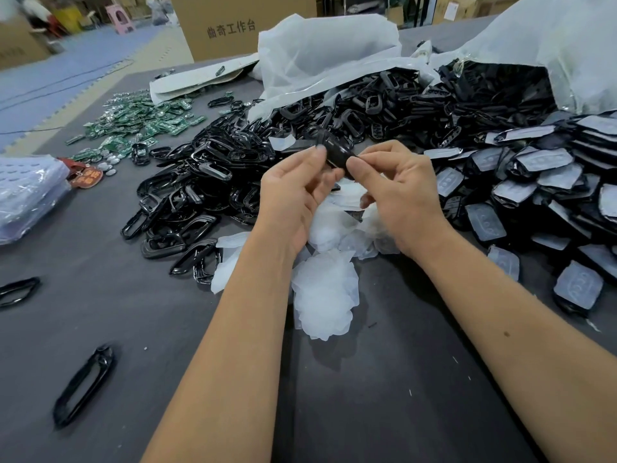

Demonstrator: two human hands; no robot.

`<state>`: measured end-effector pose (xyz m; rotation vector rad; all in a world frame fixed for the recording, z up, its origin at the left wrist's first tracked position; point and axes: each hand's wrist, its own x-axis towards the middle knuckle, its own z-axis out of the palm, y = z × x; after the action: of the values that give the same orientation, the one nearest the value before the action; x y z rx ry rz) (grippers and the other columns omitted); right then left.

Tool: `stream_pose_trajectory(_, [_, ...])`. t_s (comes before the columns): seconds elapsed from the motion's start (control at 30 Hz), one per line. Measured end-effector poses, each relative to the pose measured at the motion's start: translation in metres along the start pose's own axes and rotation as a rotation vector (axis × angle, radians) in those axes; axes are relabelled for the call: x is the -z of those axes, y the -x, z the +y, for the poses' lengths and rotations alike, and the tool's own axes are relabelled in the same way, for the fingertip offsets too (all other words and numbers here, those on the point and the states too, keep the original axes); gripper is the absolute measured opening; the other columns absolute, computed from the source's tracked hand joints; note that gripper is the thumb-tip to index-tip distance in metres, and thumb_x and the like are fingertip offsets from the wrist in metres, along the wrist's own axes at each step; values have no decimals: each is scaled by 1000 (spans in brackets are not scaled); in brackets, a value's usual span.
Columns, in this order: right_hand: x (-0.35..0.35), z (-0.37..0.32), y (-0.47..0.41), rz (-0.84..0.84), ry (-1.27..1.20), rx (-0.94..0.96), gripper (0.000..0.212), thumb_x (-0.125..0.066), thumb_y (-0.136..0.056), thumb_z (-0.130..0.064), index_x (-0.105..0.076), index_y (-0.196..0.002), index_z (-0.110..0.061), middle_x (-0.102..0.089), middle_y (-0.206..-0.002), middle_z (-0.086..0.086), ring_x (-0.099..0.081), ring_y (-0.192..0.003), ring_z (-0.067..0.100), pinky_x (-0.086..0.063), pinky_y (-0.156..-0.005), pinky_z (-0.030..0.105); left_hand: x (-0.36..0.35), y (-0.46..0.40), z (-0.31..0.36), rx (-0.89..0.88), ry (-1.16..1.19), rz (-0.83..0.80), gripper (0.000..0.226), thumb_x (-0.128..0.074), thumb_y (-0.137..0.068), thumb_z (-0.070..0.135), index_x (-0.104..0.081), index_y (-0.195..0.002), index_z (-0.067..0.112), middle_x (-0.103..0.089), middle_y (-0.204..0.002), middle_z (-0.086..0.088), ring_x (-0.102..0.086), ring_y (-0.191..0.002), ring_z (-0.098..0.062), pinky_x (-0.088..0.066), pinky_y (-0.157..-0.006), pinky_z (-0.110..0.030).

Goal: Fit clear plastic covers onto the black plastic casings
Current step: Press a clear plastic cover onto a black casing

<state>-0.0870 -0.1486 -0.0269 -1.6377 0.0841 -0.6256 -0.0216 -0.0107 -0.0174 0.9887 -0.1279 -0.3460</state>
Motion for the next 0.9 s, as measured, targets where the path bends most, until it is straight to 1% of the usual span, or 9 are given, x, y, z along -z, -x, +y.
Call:
stream_pose_trajectory(0.03, [0,-1,-1,-28,-118,-73,8,-73,-96,-11,-79,-91,-9,-65,-93,0,-62,-77,9,-53,-59,28,0,0,-2,-29,-32,-8,8,-67,-97,5,-72,-95,0,-73,-80,-11,-67,-62,-15,-56,-60,-18])
stream_pose_trajectory(0.1, [1,-2,-1,-102,-306,-202,12,-69,-98,-12,-79,-94,-7,-69,-86,1,-60,-76,9,-50,-58,25,1,0,-3,-59,-78,-16,7,-68,-96,3,-74,-98,1,-72,-84,-12,-63,-62,-13,-55,-59,-17])
stream_pose_trajectory(0.23, [3,-1,-1,-180,-491,-312,20,-62,-100,-7,-81,-97,-14,-77,-91,3,-68,-79,10,-54,-66,26,2,-1,-2,-62,-111,2,6,-69,-96,6,-75,-97,3,-71,-80,-9,-60,-60,-10,-53,-57,-16])
stream_pose_trajectory(0.33, [4,1,-1,-181,-474,-284,23,-64,-97,0,-78,-109,-14,-78,-95,4,-71,-84,12,-56,-69,26,2,-2,-3,-78,-110,12,9,-68,-97,6,-75,-92,5,-70,-82,-10,-61,-64,-11,-55,-60,-18])
stream_pose_trajectory(0.4, [5,2,-1,-142,-443,-261,27,-68,-93,3,-77,-113,-13,-76,-91,2,-70,-83,12,-55,-69,25,2,-3,-3,-75,-106,5,8,-67,-98,6,-74,-96,3,-72,-87,-12,-65,-72,-14,-57,-63,-20])
stream_pose_trajectory(0.53, [5,2,-1,-71,-387,-223,32,-74,-88,6,-75,-113,-14,-72,-75,-5,-69,-76,11,-54,-71,21,2,-3,-4,-60,-95,-20,11,-65,-99,7,-73,-104,2,-73,-98,-16,-67,-82,-19,-59,-68,-23])
stream_pose_trajectory(0.7, [5,0,-1,-92,-383,-186,31,-73,-86,11,-72,-111,-8,-68,-68,-5,-66,-69,11,-54,-79,22,3,-3,-5,-52,-92,-42,10,-65,-99,8,-73,-103,3,-74,-96,-13,-66,-85,-20,-59,-71,-25])
stream_pose_trajectory(0.77, [7,0,-2,-112,-409,-204,29,-72,-87,10,-72,-110,-8,-69,-71,-3,-66,-71,12,-55,-80,24,5,-3,-4,-66,-91,-51,11,-65,-99,8,-73,-103,2,-75,-95,-12,-68,-84,-18,-60,-73,-24])
stream_pose_trajectory(0.9, [9,-2,-4,-162,-529,-303,28,-66,-92,6,-69,-117,-5,-73,-91,5,-70,-83,16,-57,-79,27,4,-3,-4,-74,-171,-41,15,-67,-98,8,-74,-107,-1,-72,-95,-14,-63,-75,-13,-56,-65,-18])
